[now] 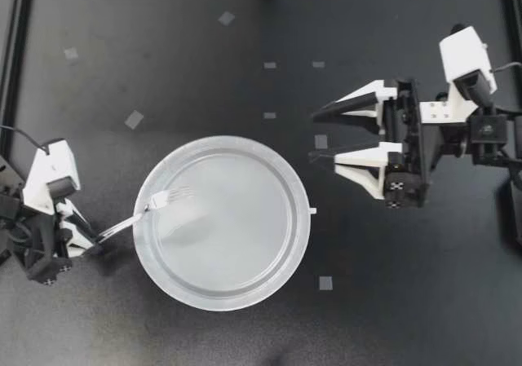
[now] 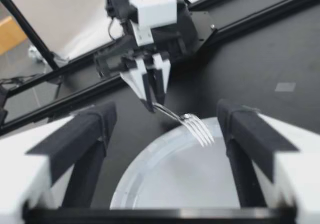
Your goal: Pick up the fork and place it on the plate.
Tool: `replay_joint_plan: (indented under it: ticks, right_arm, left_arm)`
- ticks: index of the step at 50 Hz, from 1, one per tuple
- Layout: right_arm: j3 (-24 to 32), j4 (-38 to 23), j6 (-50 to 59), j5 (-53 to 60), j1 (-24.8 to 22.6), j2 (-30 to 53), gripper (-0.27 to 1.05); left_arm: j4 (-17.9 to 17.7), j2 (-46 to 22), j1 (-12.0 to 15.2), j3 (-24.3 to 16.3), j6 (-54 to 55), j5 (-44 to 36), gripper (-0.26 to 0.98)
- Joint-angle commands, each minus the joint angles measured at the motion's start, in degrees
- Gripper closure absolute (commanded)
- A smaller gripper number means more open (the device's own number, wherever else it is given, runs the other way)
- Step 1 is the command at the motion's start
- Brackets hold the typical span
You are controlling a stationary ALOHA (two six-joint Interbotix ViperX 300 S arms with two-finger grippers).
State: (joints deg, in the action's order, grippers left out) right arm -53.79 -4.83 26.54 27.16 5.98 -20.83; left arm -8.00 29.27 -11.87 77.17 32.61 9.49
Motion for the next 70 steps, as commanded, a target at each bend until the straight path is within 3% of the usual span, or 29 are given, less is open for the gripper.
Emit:
replay_joint_plan:
  ticks: [1, 19, 38, 70]
  right_arm:
    - [0.79, 0.35, 0.53, 2.46, 0.35, 1.23, -0.01]
    - [1.85, 0.44, 1.93, 3.78, 0.35, 4.04, -0.01]
    - [2.02, 0.35, 2.02, 3.78, 0.44, 4.66, -0.01]
    - [2.55, 0.44, 3.25, 3.87, 0.35, 4.92, -0.01]
  left_arm:
    - [0.35, -4.13, -0.26, -1.58, -0.44, -0.18, 0.68]
    - [0.18, -6.59, -0.53, -3.16, -2.72, 3.96, 0.68]
    - [-0.44, 0.09, -0.53, -3.87, -2.55, 13.18, 0.68]
    - [-1.85, 2.11, -0.53, -1.49, -1.67, 13.1, 0.68]
